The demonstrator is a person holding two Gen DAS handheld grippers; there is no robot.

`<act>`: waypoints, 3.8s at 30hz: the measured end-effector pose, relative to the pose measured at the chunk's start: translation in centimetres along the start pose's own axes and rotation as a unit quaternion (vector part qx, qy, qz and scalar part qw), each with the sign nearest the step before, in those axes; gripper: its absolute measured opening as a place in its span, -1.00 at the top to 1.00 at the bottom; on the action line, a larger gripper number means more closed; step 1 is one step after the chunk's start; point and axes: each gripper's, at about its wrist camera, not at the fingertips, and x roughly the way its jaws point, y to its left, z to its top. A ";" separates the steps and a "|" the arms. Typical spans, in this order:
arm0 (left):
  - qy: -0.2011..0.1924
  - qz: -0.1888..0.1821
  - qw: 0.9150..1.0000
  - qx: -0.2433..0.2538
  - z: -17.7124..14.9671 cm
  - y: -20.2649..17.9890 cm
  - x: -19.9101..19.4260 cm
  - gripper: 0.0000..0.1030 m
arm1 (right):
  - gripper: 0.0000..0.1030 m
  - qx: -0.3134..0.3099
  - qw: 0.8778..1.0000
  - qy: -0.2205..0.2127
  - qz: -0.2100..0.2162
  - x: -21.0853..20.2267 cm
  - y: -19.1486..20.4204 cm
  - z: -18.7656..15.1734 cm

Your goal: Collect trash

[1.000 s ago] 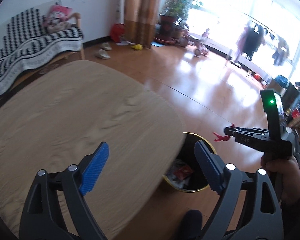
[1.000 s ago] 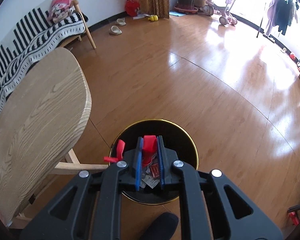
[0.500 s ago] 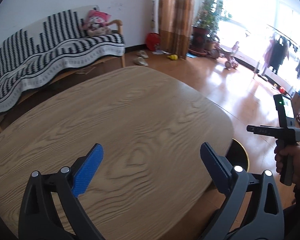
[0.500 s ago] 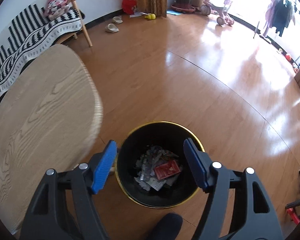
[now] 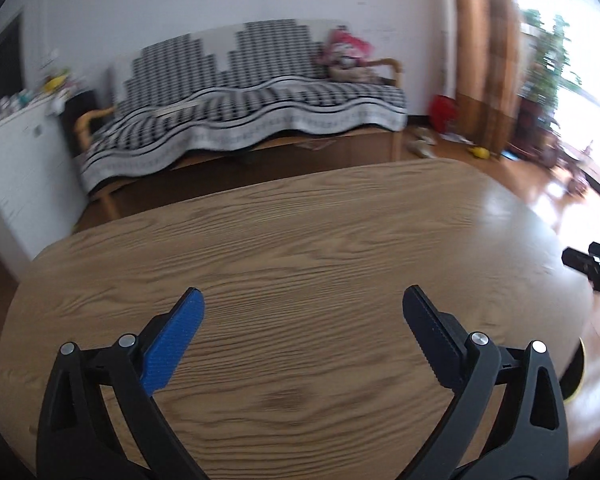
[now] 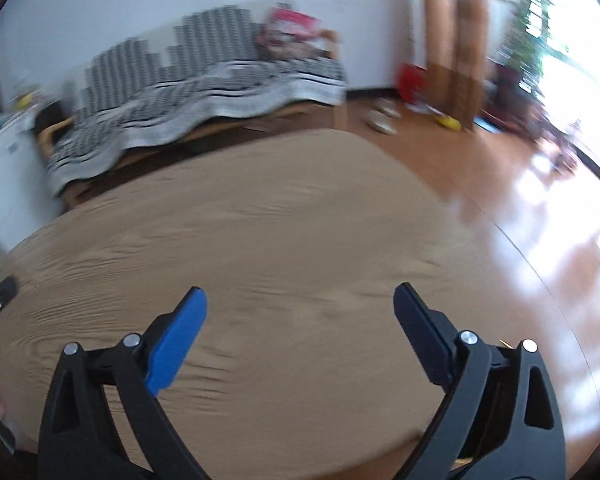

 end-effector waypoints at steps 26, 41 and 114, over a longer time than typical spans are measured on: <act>0.022 0.074 0.991 -0.107 -1.6 11.1 0.7 -0.87 | -0.79 -0.098 0.993 0.017 0.067 5.0 13.4 0.9; 0.023 0.071 0.992 -0.099 -1.5 10.9 0.9 -0.87 | -0.79 -0.098 0.993 0.019 0.063 4.6 13.0 1.1; 0.030 0.076 0.993 -0.088 -1.6 11.8 1.2 -0.87 | -0.79 -0.102 0.993 0.019 0.060 4.2 12.5 0.9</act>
